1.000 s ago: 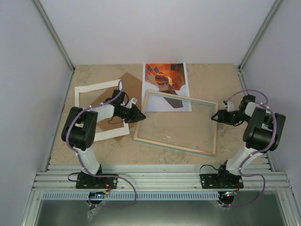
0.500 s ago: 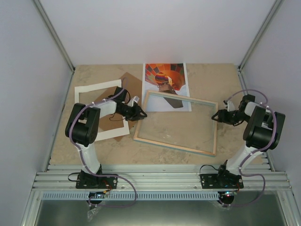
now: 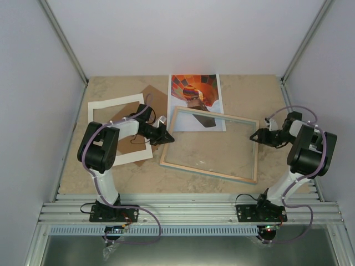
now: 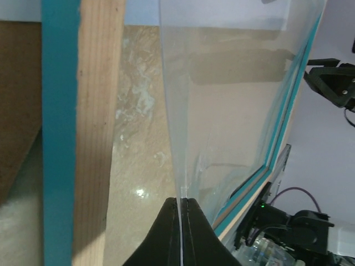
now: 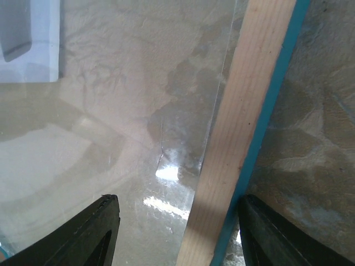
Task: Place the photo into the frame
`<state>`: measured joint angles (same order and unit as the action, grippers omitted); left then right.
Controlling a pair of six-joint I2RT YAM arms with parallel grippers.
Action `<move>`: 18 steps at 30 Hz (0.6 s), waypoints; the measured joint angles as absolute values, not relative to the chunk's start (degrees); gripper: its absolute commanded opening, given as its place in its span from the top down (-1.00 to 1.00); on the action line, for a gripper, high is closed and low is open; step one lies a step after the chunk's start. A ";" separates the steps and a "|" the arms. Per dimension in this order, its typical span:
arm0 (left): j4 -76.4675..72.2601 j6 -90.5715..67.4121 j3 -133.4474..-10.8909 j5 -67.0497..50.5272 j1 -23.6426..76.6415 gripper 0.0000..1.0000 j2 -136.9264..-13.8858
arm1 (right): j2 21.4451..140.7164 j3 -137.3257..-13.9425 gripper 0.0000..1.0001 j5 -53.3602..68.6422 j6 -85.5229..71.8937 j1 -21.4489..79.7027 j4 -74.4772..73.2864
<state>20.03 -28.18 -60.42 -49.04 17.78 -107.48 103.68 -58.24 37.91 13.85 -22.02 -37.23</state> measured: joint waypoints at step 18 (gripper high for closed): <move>20.21 -32.47 -60.36 -56.10 17.78 1.00 -108.01 | 103.11 -56.25 0.05 39.88 11.88 -27.49 -34.24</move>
